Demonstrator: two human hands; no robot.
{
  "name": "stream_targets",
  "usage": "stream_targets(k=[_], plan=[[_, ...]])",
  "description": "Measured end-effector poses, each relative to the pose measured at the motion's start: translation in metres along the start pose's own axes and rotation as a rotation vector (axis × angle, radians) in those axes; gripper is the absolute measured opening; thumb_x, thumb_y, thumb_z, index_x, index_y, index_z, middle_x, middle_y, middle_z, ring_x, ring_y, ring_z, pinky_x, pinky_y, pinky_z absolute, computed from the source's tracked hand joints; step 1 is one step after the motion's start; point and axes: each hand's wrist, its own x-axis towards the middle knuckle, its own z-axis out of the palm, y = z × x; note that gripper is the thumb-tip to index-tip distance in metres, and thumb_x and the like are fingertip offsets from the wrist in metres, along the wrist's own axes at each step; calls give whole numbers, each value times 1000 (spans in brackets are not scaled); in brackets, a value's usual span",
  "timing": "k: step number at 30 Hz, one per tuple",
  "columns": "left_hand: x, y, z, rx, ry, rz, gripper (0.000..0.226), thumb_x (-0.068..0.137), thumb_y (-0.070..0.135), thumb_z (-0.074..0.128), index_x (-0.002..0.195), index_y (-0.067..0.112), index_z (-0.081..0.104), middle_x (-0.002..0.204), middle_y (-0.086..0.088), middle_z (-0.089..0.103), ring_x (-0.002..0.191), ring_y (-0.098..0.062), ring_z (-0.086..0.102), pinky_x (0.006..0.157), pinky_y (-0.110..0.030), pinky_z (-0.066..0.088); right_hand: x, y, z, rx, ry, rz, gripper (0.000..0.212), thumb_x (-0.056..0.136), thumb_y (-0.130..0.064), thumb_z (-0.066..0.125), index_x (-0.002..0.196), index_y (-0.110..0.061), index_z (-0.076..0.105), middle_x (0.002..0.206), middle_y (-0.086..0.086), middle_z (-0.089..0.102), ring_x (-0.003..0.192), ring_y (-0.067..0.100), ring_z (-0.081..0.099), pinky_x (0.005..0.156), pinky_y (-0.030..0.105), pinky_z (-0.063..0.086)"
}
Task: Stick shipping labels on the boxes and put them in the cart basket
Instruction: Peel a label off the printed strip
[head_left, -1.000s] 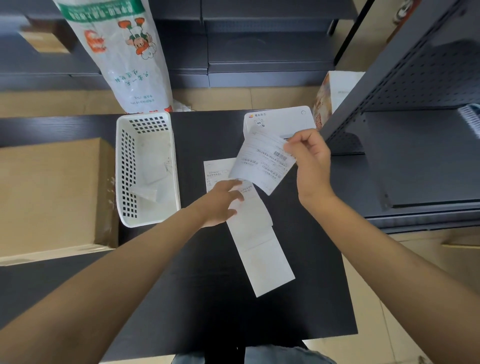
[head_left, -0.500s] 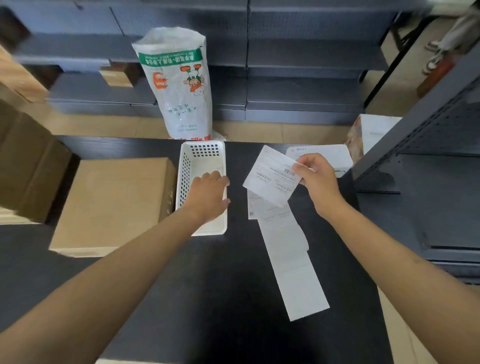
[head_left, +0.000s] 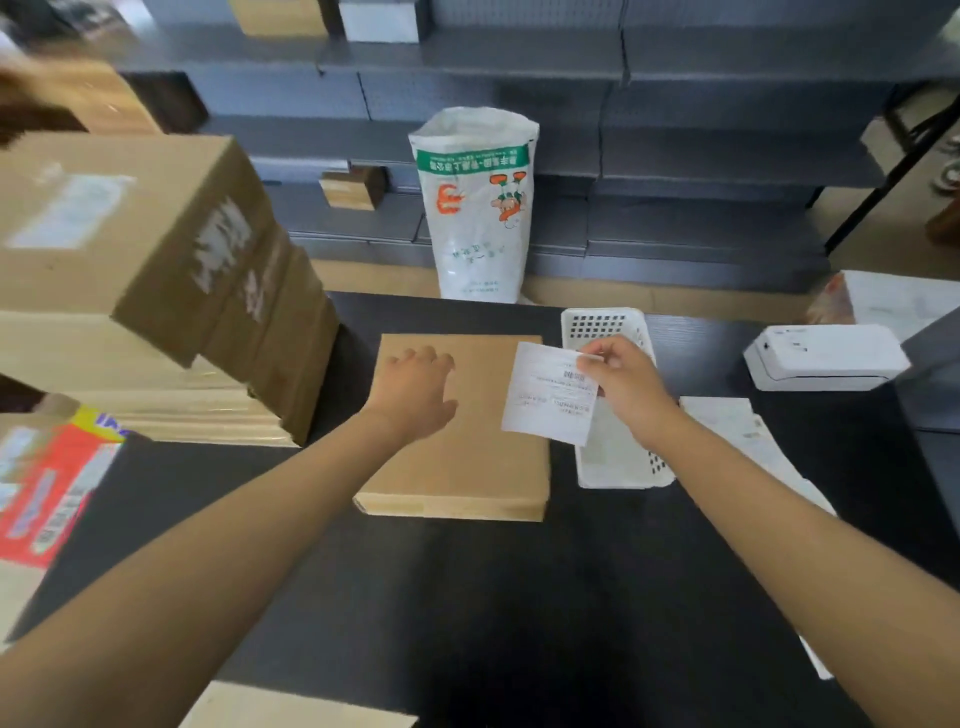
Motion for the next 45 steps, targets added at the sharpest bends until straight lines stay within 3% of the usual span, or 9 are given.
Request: stream_targets(k=[3, 14, 28, 29, 31, 33, 35, 39, 45], plan=[[-8, -38, -5, 34, -21, -15, 51, 91, 40, 53, 137, 19, 42, 134, -6, 48, 120, -27, 48, 99, -41, 38, 0, -14, 40, -7, 1, -20, 4, 93, -20, 57, 92, -24, 58, 108, -3, 62, 98, 11, 59, 75, 23, 46], [-17, -102, 20, -70, -47, -109, 43, 91, 37, 53, 130, 21, 49, 122, -3, 55, 110, -23, 53, 93, -38, 41, 34, -2, 121, -149, -95, 40, 3, 92, -18, 58, 94, -21, 57, 96, -4, 59, 84, 5, 55, 60, 17, 36], [18, -88, 46, -63, 102, 132, 36, 94, 26, 49, 129, 19, 50, 130, -3, 50, 114, -21, 49, 98, -35, 39, 44, 16, 166, -510, 93, -36, 5, 92, -18, 51, 89, -21, 53, 94, -1, 62, 74, 6, 53, 53, 18, 36], [20, -83, 49, -51, 112, 153, 37, 93, 25, 51, 130, 18, 50, 130, -4, 48, 116, -22, 48, 99, -35, 38, 41, 14, 167, -609, 88, -68, 4, 92, -20, 52, 95, -21, 53, 99, 0, 61, 79, 10, 55, 56, 19, 39], [24, -73, 53, -41, 105, 208, 46, 89, 23, 59, 133, 16, 46, 133, -5, 43, 123, -23, 42, 104, -35, 32, 35, 14, 170, -898, 97, -169, 31, 91, -24, 54, 121, -20, 48, 120, 5, 54, 103, 21, 53, 81, 27, 45], [26, -63, 62, -74, 65, 251, 57, 87, 18, 58, 140, 12, 37, 142, -7, 36, 133, -26, 31, 110, -35, 23, 29, 13, 172, -1074, 148, -218, 53, 93, -27, 51, 142, -17, 33, 140, 11, 39, 127, 28, 39, 105, 38, 32], [24, -53, 73, -76, 4, 246, 61, 93, 18, 46, 148, 7, 22, 154, -13, 23, 144, -29, 15, 117, -38, 11, 21, 15, 173, -1095, 128, -268, 56, 96, -24, 47, 147, -13, 26, 153, 14, 24, 142, 31, 20, 116, 40, 16], [20, -48, 95, -13, -48, 200, 56, 104, 32, 16, 152, 9, -4, 161, -9, -3, 148, -27, -7, 118, -40, -4, 5, 38, 168, -1134, -91, -402, 58, 103, -33, 30, 153, -12, 9, 161, 4, 0, 148, 19, -9, 119, 37, -7], [18, -64, 108, -30, -58, 198, 62, 100, 48, 4, 141, 17, -31, 154, 0, -31, 143, -16, -26, 117, -45, -15, 12, 55, 162, -1136, -121, -300, 64, 100, -46, 11, 150, -16, -14, 159, -2, -18, 144, 14, -23, 119, 41, -10]])
